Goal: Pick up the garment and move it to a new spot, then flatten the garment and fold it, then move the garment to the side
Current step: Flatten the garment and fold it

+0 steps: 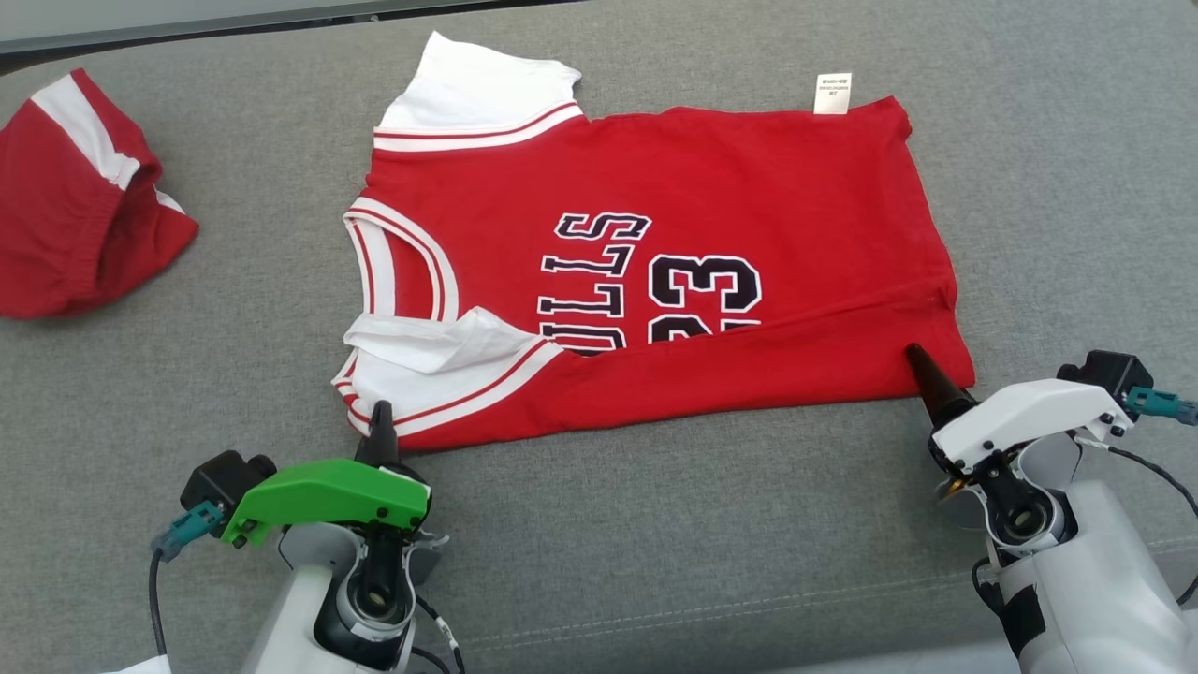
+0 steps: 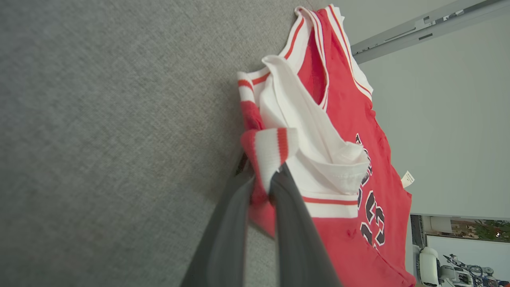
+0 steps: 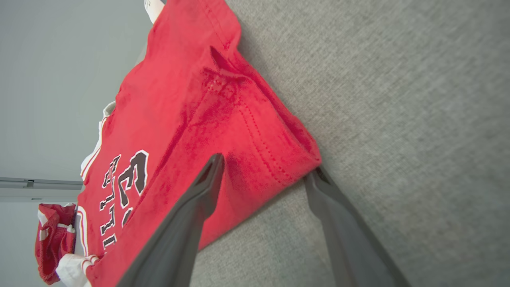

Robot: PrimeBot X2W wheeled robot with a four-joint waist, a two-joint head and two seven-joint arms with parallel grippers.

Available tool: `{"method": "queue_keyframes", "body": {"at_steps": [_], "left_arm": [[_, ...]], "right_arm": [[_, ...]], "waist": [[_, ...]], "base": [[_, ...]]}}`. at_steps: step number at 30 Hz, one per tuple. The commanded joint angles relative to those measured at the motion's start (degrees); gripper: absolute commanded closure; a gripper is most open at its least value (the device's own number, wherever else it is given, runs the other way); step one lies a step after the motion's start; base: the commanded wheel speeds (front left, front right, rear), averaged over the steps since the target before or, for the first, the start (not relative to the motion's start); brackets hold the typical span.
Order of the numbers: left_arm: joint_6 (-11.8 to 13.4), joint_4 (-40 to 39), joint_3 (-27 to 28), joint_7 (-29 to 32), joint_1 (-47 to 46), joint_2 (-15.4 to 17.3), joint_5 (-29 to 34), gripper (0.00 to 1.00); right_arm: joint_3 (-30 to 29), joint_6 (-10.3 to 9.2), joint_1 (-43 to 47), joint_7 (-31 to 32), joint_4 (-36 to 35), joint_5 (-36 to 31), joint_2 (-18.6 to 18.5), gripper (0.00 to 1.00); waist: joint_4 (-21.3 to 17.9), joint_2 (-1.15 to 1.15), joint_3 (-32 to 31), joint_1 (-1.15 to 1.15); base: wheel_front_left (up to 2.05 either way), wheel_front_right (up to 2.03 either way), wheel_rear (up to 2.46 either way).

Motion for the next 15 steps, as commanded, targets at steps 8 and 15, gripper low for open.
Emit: {"method": "queue_keyframes", "body": {"at_steps": [8, 15], "left_arm": [[0.30, -3.88, -0.67, -0.39, 1.66, 0.41, 1.01, 1.00], [0.32, -8.74, -0.52, -1.10, 2.79, 1.62, 1.95, 1.00]], "right_arm": [[2.83, -0.09, -2.47, -3.20, 2.80, 1.54, -2.11, 1.00], [2.38, -0.09, -3.15, -3.48, 0.44, 6.80, -2.65, 1.00]], "waist": [[1.08, 0.00, -0.14, 0.00], [0.85, 0.00, -0.56, 0.00]], "base": [[0.00, 0.00, 0.00], [0.00, 0.00, 0.00]]}}
